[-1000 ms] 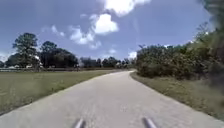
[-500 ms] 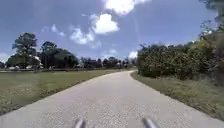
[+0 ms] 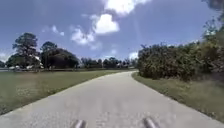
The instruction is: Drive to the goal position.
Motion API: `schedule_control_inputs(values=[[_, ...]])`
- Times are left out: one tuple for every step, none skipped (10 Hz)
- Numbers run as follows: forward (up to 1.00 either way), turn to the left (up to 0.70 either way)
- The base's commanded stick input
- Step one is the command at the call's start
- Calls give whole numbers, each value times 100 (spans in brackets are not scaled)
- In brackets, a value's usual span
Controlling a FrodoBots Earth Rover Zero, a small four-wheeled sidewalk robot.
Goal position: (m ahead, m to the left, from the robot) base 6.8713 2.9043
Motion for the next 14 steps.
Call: schedule_control_inputs(values=[[50,0],[50,0],[50,0],[50,0],[50,0],[50,0],[50,0],[50,0],[50,0],[50,0],[50,0],[50,0],[50,0],[50,0]])
